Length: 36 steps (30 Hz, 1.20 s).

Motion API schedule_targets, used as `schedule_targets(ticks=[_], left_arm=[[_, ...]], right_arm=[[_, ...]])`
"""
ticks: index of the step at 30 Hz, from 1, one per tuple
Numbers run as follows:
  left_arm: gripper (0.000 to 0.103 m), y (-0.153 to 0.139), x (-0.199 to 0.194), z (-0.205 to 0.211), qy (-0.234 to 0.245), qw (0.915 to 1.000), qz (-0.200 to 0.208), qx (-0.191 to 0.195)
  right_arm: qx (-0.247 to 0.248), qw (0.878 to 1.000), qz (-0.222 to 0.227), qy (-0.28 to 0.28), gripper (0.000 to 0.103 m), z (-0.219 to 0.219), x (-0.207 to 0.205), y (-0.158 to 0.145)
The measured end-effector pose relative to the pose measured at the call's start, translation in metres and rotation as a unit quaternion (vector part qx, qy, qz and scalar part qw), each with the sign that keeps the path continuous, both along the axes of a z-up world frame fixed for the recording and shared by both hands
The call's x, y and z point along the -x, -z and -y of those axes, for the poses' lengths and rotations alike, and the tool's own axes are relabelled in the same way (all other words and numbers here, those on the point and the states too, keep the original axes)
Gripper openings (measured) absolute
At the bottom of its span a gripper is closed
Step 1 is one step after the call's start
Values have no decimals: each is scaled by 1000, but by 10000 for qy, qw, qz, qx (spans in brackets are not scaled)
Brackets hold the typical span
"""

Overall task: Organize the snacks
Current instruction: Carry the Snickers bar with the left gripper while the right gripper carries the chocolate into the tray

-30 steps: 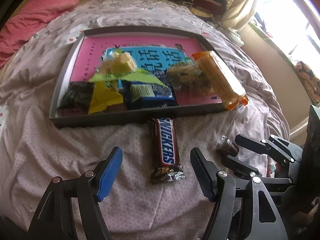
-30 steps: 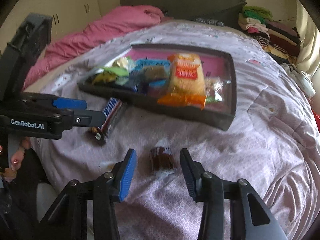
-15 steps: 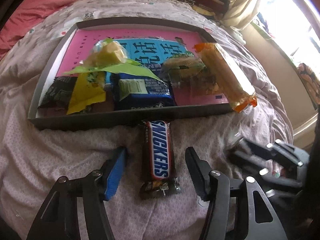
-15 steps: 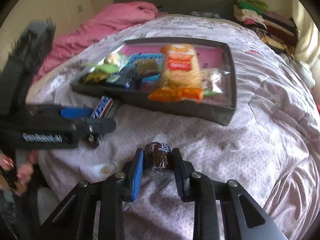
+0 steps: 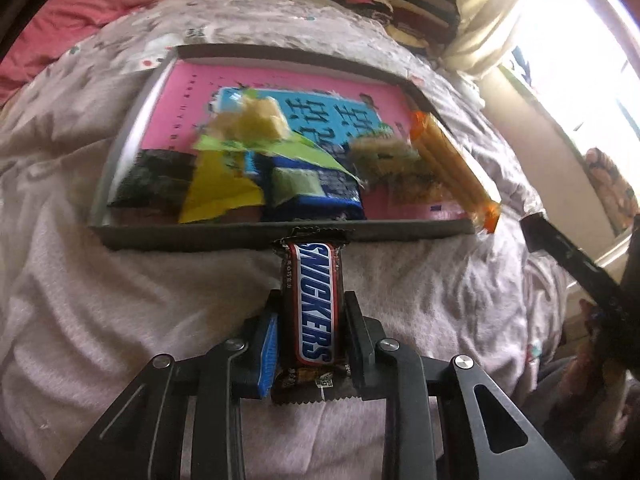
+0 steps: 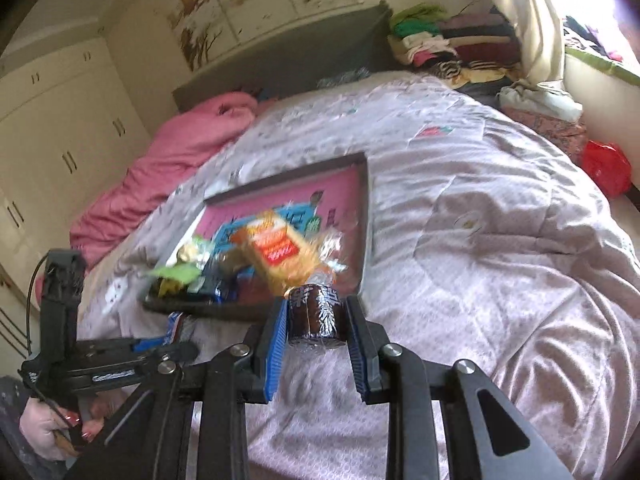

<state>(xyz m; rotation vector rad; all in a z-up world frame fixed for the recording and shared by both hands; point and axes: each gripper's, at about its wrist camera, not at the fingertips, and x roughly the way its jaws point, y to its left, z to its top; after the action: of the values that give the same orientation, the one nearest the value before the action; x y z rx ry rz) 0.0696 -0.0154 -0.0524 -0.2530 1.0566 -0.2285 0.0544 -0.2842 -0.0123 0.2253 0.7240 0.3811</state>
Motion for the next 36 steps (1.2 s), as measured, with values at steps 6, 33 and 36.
schedule_targets(ticks=[6,33,36], left_arm=[[30,-34,10,-25,-293,9987,409,-6],[30,-30,-36,-77,-1013,9924,675,-201],[30,-30,-40,-74,-980,9926,687,-187]], right_arm=[[-84,9996,188,173,29,7,-7,-7],[344,9994,34,-58,28,-31,-43,12],[371,9992,81,-85,27,-35,-47,13]])
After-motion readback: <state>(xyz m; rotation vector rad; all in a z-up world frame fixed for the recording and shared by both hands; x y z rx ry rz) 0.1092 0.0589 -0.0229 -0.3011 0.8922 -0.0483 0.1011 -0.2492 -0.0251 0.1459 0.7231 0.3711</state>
